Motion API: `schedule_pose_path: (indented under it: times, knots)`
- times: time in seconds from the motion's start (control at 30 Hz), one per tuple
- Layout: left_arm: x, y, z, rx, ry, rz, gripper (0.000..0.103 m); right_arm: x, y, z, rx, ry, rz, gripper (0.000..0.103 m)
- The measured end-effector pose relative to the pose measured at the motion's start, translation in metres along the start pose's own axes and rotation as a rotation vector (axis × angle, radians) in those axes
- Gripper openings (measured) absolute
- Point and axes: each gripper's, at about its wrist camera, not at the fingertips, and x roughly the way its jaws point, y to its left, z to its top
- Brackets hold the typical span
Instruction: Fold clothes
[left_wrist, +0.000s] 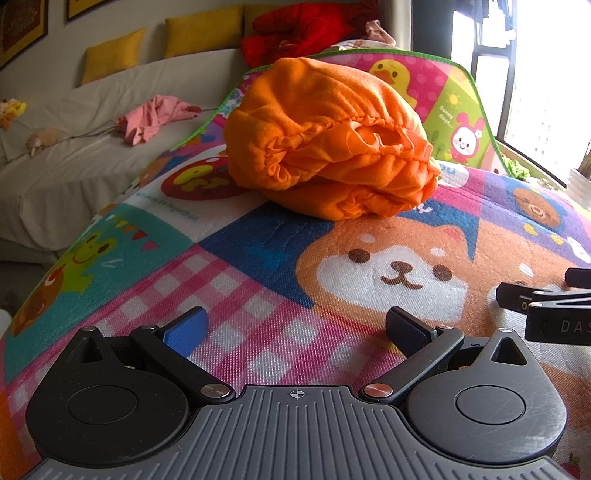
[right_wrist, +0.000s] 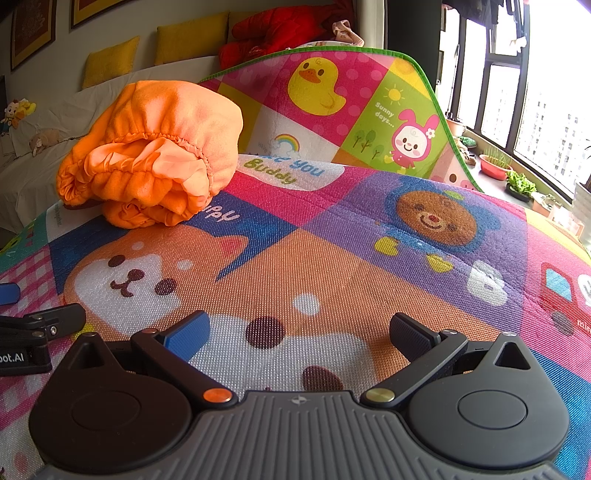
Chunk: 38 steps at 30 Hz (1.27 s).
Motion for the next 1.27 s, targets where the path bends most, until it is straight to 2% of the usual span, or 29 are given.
schedule_pose_path:
  times: [0.1, 0.37, 0.77, 1.0, 1.27]
  knots:
    - [-0.0007, 0.0011, 0.002, -0.009, 0.02, -0.01, 0.103, 0.0, -0.0008, 0.0001, 0.001, 0.0, 0.001, 0.103]
    - [-0.0049, -0.0077, 0.0019, -0.025, 0.051, 0.028, 0.103, 0.0002, -0.0003, -0.0004, 0.0, -0.001, 0.0, 0.103]
    - [-0.0053, -0.0055, 0.0005, -0.032, 0.042, 0.025, 0.103, 0.0002, 0.0022, -0.0004, 0.0, -0.001, 0.0, 0.103]
    - [-0.0047, -0.0013, 0.0025, -0.05, 0.042, 0.053, 0.103, 0.0006, 0.0022, -0.0002, -0.002, -0.001, -0.001, 0.103]
    - [-0.0059, 0.0022, 0.0017, -0.062, 0.037, 0.035, 0.103, -0.0008, 0.0017, -0.0009, -0.003, -0.001, 0.0, 0.103]
